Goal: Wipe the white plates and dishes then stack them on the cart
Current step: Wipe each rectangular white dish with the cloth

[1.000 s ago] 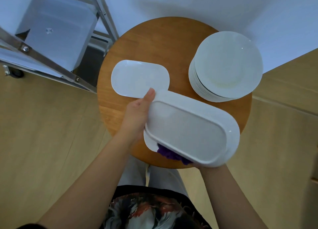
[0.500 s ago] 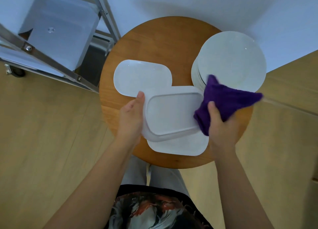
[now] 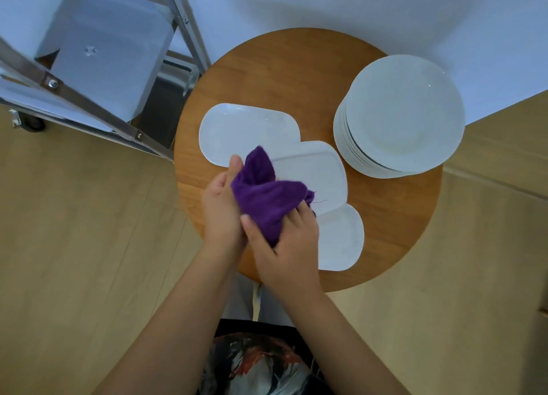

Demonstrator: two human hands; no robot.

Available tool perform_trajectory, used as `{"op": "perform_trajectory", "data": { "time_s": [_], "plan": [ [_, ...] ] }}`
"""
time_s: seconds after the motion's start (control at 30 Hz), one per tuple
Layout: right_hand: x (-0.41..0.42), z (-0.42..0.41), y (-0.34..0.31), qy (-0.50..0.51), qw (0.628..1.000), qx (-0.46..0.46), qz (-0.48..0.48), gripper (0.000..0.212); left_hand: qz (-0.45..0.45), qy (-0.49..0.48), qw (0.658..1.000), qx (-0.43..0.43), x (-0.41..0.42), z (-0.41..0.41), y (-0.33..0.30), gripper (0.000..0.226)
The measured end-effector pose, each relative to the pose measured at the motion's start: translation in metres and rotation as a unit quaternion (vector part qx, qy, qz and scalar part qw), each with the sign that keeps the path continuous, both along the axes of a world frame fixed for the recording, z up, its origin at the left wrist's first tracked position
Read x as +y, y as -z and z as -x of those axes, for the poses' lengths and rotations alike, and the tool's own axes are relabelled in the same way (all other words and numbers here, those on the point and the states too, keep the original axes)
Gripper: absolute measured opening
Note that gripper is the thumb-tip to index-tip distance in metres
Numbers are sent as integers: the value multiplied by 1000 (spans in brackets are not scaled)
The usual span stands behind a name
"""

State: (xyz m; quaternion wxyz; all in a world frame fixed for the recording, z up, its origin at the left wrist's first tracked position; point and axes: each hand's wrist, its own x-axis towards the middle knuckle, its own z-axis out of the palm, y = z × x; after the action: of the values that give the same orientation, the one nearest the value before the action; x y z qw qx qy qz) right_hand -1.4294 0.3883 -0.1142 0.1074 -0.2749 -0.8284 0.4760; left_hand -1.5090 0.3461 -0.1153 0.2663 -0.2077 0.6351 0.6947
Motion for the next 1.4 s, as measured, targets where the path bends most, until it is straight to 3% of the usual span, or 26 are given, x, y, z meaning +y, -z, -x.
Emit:
{"op": "perform_trajectory", "data": {
  "time_s": [0.13,0.23,0.4,0.5,0.57,0.67,0.73,0.8,0.87,0.97,1.07,1.1,1.17,1.2,1.27,1.33,1.4],
  "plan": [
    [29,-12,19,-42,989,24,-138,48,76,8,997,-22,-4,5,3,42],
    [55,-12,28,19,991,-11,-135,42,82,14,997,-2,-12,13,2,39],
    [76,14,27,149,979,-134,37,38,61,26,997,37,-23,21,-6,38],
    [62,30,6,197,957,-50,208,39,108,39,983,144,-19,25,-14,49],
    [45,40,-6,171,926,-19,336,38,141,78,957,243,-10,26,-18,43],
    [27,56,-13,122,912,9,391,43,134,166,920,328,2,25,-19,28],
    [28,67,-15,119,899,39,420,62,97,210,919,320,2,27,-15,26],
    [34,73,-11,118,879,55,459,69,36,242,936,251,-1,30,-10,32],
    [41,74,-3,136,873,53,465,58,-12,284,945,165,-4,35,-3,36],
    [48,73,13,163,890,18,425,32,-26,414,896,160,-13,45,5,34],
    [57,72,26,213,891,-32,400,18,83,464,855,218,-28,64,24,43],
    [61,72,30,230,890,-48,390,18,168,456,839,247,-33,76,33,47],
    [70,73,37,245,893,-77,370,22,343,438,775,299,-47,103,53,52],
    [74,75,40,247,893,-88,366,22,404,423,758,289,-54,116,62,55],
    [83,81,46,249,890,-99,369,23,451,390,777,200,-67,140,79,51],
    [91,91,53,245,890,-110,370,23,425,391,807,121,-71,151,94,31],
    [98,102,61,241,899,-135,341,22,404,421,805,112,-69,157,107,31]
  ]
}}
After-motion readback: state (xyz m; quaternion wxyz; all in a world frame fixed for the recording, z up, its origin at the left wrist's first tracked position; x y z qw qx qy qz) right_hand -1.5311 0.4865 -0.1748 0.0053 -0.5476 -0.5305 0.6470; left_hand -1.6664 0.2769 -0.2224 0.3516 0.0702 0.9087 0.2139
